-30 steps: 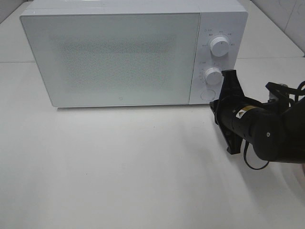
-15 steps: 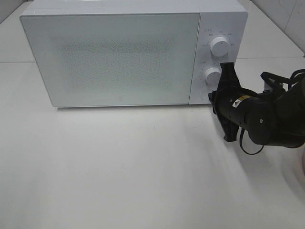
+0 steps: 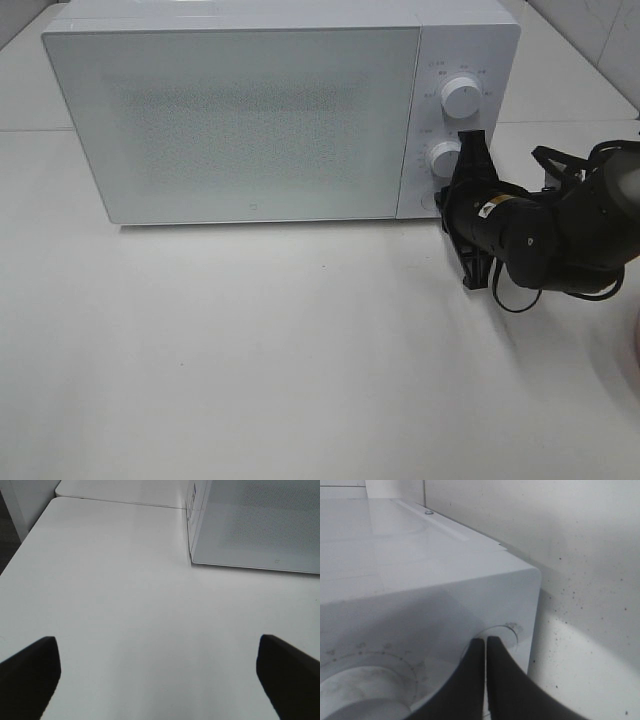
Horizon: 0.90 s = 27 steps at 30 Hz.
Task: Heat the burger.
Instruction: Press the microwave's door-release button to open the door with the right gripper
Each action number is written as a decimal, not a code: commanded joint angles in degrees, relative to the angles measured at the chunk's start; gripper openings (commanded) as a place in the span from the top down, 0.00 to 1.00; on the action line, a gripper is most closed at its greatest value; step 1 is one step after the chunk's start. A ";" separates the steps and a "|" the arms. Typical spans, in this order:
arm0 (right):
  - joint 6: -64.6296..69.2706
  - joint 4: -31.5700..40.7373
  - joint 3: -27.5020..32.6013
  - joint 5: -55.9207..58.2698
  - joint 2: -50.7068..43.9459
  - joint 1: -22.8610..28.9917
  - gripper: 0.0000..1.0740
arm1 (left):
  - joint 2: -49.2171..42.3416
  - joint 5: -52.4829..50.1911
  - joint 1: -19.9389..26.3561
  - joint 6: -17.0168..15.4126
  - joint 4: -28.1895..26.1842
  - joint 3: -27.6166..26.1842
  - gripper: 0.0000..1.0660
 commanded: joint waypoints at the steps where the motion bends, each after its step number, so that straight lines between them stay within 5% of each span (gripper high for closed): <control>1: 1.03 -0.52 -0.52 -0.23 -0.23 -0.17 1.00 | -1.09 0.11 0.17 0.11 -0.11 0.00 0.06; 27: 1.20 2.52 -4.98 -12.83 1.09 -0.17 1.00 | -1.09 0.11 0.17 0.11 -0.11 0.00 0.06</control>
